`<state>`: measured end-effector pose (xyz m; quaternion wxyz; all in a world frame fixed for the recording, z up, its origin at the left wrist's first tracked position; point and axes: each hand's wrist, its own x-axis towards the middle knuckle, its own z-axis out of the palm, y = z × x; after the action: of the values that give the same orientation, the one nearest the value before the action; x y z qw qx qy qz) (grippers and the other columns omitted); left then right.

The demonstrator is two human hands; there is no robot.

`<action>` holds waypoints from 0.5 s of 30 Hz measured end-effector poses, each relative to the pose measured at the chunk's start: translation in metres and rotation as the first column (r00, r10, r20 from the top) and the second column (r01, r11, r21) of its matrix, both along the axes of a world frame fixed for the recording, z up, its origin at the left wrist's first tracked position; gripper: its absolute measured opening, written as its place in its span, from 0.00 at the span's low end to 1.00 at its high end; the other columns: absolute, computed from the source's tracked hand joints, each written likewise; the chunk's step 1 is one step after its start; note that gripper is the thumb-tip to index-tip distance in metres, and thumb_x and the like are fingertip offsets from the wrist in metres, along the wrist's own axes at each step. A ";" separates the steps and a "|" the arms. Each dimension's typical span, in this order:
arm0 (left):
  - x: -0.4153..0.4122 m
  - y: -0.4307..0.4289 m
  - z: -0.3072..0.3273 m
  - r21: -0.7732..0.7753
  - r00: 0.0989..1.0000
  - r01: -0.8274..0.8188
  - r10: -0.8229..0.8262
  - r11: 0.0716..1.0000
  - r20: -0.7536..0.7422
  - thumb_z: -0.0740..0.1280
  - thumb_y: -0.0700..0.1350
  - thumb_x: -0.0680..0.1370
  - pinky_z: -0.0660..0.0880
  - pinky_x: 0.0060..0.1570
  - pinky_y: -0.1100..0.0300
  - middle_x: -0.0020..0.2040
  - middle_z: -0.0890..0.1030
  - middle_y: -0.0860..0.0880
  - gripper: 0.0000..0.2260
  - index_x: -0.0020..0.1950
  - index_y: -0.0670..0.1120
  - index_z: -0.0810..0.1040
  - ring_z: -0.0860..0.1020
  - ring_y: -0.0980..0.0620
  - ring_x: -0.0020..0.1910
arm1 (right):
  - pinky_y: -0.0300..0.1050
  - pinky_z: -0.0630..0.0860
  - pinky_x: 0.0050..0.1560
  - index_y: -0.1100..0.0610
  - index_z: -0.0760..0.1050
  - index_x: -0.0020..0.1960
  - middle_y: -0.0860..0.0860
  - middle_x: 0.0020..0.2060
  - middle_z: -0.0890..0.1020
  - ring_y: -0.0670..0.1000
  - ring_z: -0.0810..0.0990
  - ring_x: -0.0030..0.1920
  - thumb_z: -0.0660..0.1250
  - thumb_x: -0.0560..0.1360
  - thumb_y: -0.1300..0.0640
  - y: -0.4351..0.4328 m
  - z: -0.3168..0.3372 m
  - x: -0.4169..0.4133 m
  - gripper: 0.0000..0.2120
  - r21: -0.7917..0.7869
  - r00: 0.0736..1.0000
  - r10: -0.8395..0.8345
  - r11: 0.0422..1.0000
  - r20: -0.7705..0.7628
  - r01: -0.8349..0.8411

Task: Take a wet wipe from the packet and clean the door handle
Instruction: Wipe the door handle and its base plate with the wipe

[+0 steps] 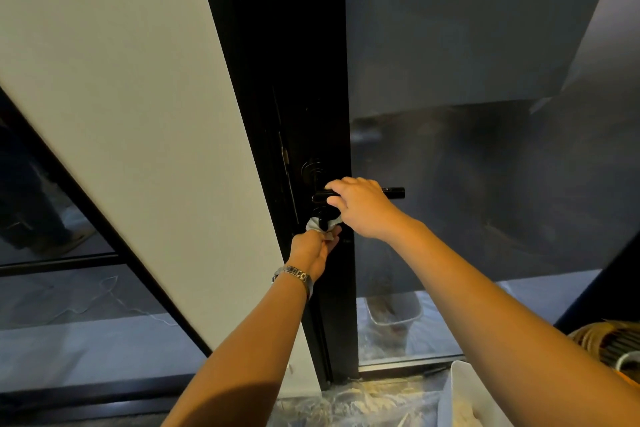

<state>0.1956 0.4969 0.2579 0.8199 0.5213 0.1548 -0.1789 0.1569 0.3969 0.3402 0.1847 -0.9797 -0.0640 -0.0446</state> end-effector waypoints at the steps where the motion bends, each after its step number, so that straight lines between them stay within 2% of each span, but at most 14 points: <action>1: 0.001 -0.002 -0.002 -0.002 1.000 -0.002 0.002 1.000 -0.001 0.52 0.23 0.74 0.75 0.46 0.56 0.43 0.77 0.43 0.16 0.43 0.40 0.74 0.77 0.48 0.41 | 0.49 0.61 0.64 0.56 0.64 0.71 0.54 0.64 0.73 0.56 0.69 0.64 0.53 0.82 0.55 -0.001 0.001 0.000 0.18 0.008 1.000 0.003 1.000 -0.004 -0.003; 4: 0.000 -0.001 -0.007 0.049 0.999 0.038 -0.039 0.998 0.032 0.54 0.24 0.74 0.76 0.46 0.58 0.40 0.79 0.44 0.14 0.43 0.40 0.74 0.78 0.48 0.41 | 0.48 0.62 0.64 0.56 0.65 0.71 0.55 0.64 0.73 0.56 0.70 0.64 0.54 0.82 0.56 -0.002 0.002 -0.001 0.18 0.044 1.000 0.008 0.999 -0.015 -0.008; 6: 0.003 0.007 -0.010 0.207 0.995 0.021 -0.040 0.978 0.088 0.57 0.28 0.75 0.75 0.44 0.60 0.36 0.80 0.45 0.12 0.40 0.41 0.75 0.78 0.49 0.39 | 0.48 0.63 0.65 0.56 0.65 0.71 0.55 0.64 0.73 0.55 0.70 0.65 0.54 0.82 0.56 -0.003 0.003 -0.002 0.18 0.086 1.000 0.007 0.996 -0.023 -0.005; 8: 0.004 0.013 -0.010 0.399 0.986 -0.070 0.003 0.915 0.165 0.59 0.31 0.75 0.74 0.38 0.61 0.37 0.78 0.43 0.10 0.39 0.41 0.76 0.76 0.48 0.39 | 0.48 0.63 0.65 0.56 0.65 0.71 0.55 0.65 0.73 0.55 0.69 0.65 0.55 0.82 0.56 -0.004 0.004 -0.002 0.18 0.107 1.000 0.004 0.994 -0.030 -0.001; 10: 0.000 0.011 -0.001 0.569 0.947 -0.215 0.028 0.794 0.319 0.60 0.35 0.76 0.72 0.37 0.60 0.44 0.79 0.41 0.08 0.50 0.40 0.78 0.76 0.47 0.42 | 0.48 0.63 0.66 0.56 0.65 0.71 0.55 0.66 0.72 0.56 0.69 0.66 0.54 0.82 0.56 -0.004 0.005 -0.003 0.19 0.109 1.000 0.004 0.994 -0.031 0.000; 11: -0.002 0.007 0.005 0.642 0.914 -0.275 -0.013 0.716 0.406 0.59 0.36 0.77 0.73 0.38 0.61 0.48 0.79 0.42 0.11 0.55 0.40 0.77 0.77 0.46 0.43 | 0.48 0.63 0.66 0.56 0.65 0.71 0.55 0.66 0.72 0.56 0.69 0.66 0.54 0.82 0.55 -0.004 0.004 -0.003 0.19 0.108 1.000 0.003 0.994 -0.027 0.000; 13: -0.007 -0.001 0.014 0.714 0.816 -0.327 -0.196 0.620 0.544 0.57 0.34 0.77 0.73 0.38 0.66 0.47 0.79 0.45 0.12 0.59 0.38 0.74 0.78 0.48 0.42 | 0.49 0.64 0.66 0.56 0.65 0.71 0.55 0.66 0.72 0.56 0.69 0.66 0.55 0.81 0.55 -0.003 0.003 -0.002 0.19 0.110 1.000 0.003 0.994 -0.021 -0.001; 14: -0.007 -0.004 0.015 0.740 0.774 -0.300 -0.300 0.601 0.557 0.56 0.32 0.77 0.74 0.37 0.67 0.45 0.77 0.45 0.12 0.59 0.36 0.72 0.77 0.49 0.41 | 0.49 0.64 0.66 0.56 0.66 0.71 0.54 0.66 0.72 0.56 0.69 0.66 0.55 0.81 0.55 -0.004 0.002 -0.001 0.19 0.119 1.000 0.003 0.993 -0.021 -0.001; 15: -0.006 -0.006 0.013 0.795 0.733 -0.287 -0.411 0.535 0.542 0.57 0.32 0.76 0.75 0.40 0.64 0.47 0.77 0.43 0.12 0.60 0.34 0.70 0.77 0.47 0.43 | 0.49 0.64 0.66 0.55 0.66 0.71 0.54 0.66 0.72 0.56 0.69 0.66 0.55 0.81 0.55 -0.004 0.001 -0.001 0.18 0.132 1.000 0.005 0.991 -0.022 -0.002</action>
<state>0.1892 0.4911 0.2709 0.4522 0.8807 -0.1088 0.0892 0.1563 0.3924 0.3408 0.2499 -0.9656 -0.0604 -0.0378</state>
